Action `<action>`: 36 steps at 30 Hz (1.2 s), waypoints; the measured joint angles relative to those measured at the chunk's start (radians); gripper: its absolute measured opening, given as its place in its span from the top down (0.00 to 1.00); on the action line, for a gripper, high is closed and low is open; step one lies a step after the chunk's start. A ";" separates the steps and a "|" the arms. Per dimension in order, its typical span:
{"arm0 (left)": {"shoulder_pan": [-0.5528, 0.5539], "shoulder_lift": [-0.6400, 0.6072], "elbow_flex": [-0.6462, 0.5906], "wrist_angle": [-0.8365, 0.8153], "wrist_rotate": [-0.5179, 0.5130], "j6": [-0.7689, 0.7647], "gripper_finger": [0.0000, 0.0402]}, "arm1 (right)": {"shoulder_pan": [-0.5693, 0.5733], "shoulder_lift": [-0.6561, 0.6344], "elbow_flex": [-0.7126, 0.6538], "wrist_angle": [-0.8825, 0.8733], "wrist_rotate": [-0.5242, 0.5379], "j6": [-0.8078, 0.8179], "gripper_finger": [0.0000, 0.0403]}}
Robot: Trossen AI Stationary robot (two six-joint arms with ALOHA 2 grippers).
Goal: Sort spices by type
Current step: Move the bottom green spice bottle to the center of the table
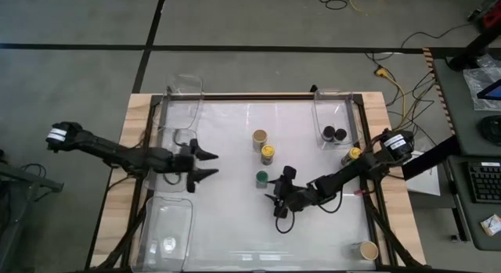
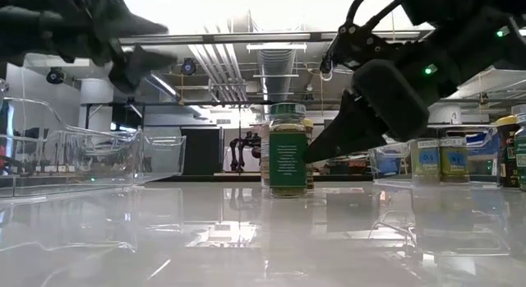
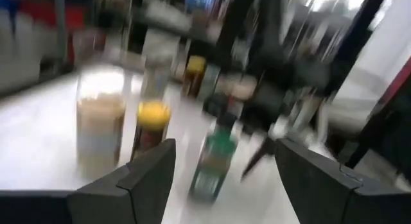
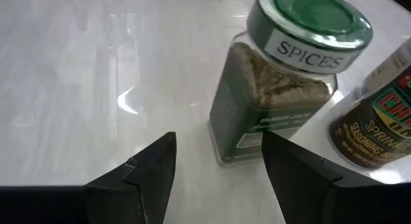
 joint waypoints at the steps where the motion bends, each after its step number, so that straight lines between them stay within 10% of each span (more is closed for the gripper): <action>1: 0.000 0.026 0.028 -0.050 -0.005 -0.008 0.38 | -0.005 0.001 0.000 0.001 0.000 -0.003 0.46; 13: -0.001 0.273 0.288 -0.232 -0.057 0.018 0.38 | -0.031 0.102 0.023 0.173 -0.079 -0.062 0.46; 36: -0.114 0.480 0.396 -0.349 -0.341 -0.164 0.41 | -0.072 0.195 0.225 0.029 -0.014 -0.162 0.46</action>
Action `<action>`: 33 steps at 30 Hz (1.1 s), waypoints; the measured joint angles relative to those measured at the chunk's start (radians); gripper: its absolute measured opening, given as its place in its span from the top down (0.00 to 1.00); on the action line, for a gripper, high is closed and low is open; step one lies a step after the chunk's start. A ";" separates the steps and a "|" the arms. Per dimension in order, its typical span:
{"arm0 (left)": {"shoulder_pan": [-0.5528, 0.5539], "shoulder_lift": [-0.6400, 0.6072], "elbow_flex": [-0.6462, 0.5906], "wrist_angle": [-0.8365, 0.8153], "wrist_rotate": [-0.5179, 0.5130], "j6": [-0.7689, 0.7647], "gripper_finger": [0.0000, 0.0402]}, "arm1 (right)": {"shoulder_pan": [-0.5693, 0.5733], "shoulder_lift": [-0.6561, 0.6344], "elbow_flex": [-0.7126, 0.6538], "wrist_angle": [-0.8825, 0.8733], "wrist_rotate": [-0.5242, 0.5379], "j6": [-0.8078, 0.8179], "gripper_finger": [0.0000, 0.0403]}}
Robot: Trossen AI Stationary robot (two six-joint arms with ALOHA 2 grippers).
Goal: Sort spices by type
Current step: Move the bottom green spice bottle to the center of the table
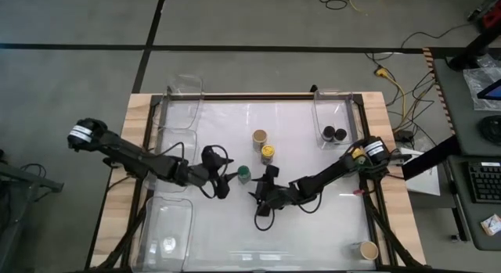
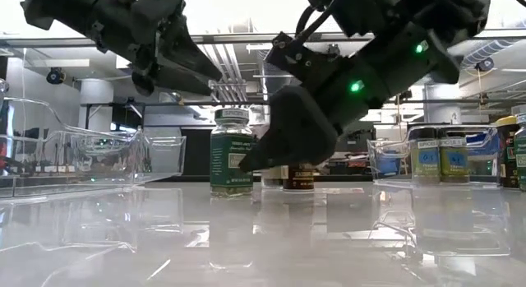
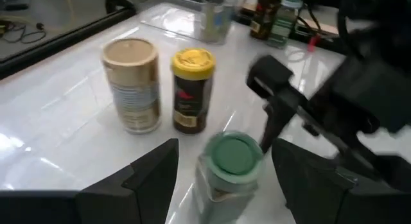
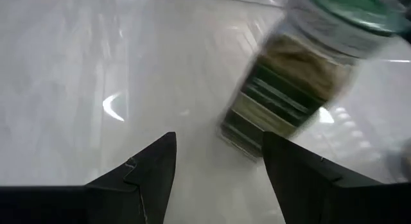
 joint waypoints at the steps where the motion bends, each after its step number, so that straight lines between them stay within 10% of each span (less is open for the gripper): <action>1: -0.012 0.008 0.000 0.004 -0.005 0.000 0.41 | 0.000 -0.007 0.000 -0.004 0.001 0.000 0.46; 9: -0.060 0.133 0.067 -0.038 -0.158 -0.010 0.40 | 0.000 -0.053 -0.061 -0.051 0.024 0.035 0.46; 20: -0.046 0.233 0.191 -0.091 -0.134 -0.054 0.18 | 0.002 -0.069 -0.089 -0.046 0.022 0.079 0.46; 33: 0.007 0.321 0.223 -0.140 -0.123 -0.148 0.20 | 0.003 -0.069 -0.108 -0.044 0.014 0.128 0.46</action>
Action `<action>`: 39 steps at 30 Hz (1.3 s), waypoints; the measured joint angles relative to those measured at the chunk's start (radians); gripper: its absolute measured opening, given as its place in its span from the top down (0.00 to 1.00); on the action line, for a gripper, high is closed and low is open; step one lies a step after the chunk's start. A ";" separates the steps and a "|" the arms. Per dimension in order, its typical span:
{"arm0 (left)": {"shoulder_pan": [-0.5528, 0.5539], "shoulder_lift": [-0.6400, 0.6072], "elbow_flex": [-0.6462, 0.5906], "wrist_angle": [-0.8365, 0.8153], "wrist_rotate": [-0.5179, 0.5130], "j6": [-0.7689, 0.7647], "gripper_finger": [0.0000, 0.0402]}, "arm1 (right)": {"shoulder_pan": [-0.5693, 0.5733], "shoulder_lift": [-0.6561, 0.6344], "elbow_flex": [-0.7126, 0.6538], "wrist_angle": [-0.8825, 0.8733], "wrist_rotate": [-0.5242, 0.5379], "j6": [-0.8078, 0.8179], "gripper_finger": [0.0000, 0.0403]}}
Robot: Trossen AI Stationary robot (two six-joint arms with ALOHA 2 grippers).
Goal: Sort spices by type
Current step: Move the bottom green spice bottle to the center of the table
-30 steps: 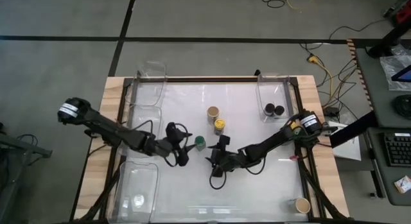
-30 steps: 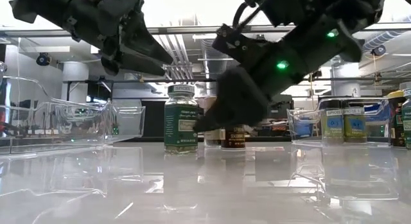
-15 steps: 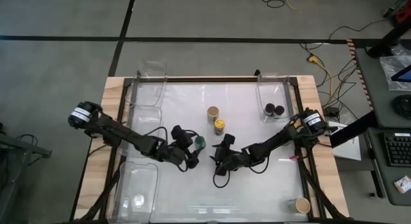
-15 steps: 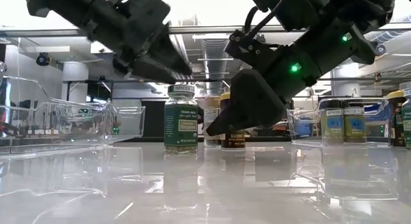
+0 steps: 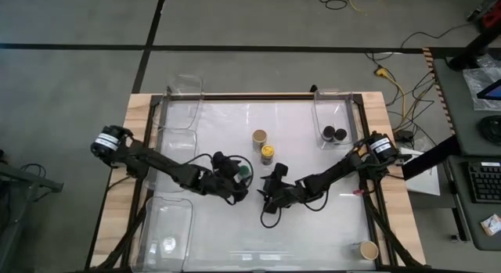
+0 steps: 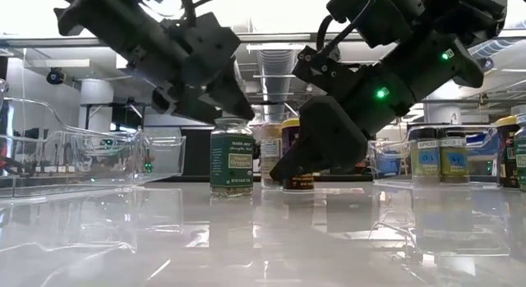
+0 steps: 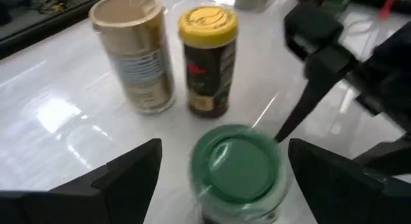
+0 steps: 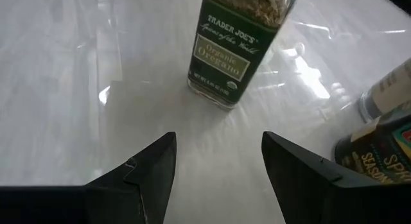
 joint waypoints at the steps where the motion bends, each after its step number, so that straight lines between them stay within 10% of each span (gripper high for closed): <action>1: 0.000 0.003 0.001 -0.002 -0.003 -0.005 0.20 | 0.000 0.000 -0.002 -0.005 0.001 0.002 0.46; 22: 0.038 -0.006 0.017 -0.045 0.126 -0.065 0.33 | 0.002 0.000 -0.012 0.001 0.000 0.013 0.46; 39: 0.110 -0.007 0.256 -0.493 0.295 -0.075 0.34 | 0.002 0.000 -0.012 0.001 0.000 0.011 0.46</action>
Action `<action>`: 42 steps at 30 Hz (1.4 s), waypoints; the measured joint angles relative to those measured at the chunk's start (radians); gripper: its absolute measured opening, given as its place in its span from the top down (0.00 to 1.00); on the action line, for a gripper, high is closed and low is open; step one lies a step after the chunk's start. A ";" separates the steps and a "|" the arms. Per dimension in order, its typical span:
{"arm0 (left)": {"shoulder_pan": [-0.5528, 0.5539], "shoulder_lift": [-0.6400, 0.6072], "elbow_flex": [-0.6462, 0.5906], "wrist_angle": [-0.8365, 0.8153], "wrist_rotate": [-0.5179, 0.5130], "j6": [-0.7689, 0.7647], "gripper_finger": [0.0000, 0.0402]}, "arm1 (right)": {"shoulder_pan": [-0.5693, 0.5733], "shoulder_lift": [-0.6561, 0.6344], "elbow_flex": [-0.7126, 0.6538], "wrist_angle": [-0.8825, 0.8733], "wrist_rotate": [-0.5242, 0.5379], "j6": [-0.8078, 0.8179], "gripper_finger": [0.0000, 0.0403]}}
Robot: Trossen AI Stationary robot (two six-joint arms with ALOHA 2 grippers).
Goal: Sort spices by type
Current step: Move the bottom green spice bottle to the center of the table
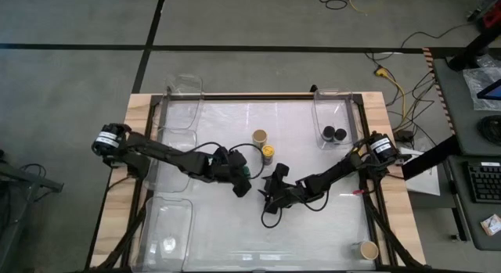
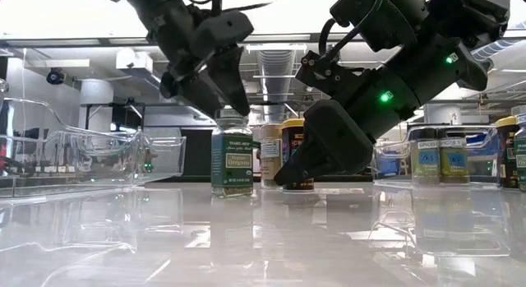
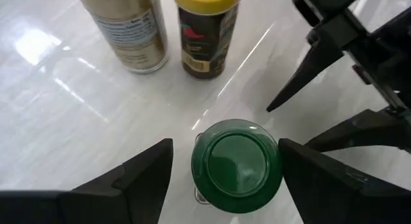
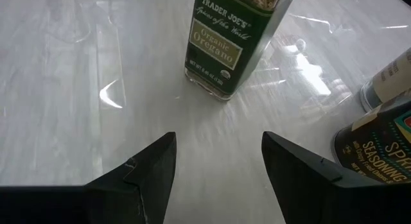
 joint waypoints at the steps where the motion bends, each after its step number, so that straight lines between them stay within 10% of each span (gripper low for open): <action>1: 0.005 0.000 0.008 -0.018 0.007 0.000 0.34 | 0.000 0.000 0.000 0.000 0.000 0.000 0.46; 10: 0.056 0.007 0.015 -0.063 0.152 0.014 0.34 | 0.000 0.000 0.000 0.000 0.000 0.000 0.46; 42: 0.099 0.049 0.206 -0.315 0.174 0.173 0.52 | 0.000 0.000 -0.010 -0.002 -0.001 0.002 0.46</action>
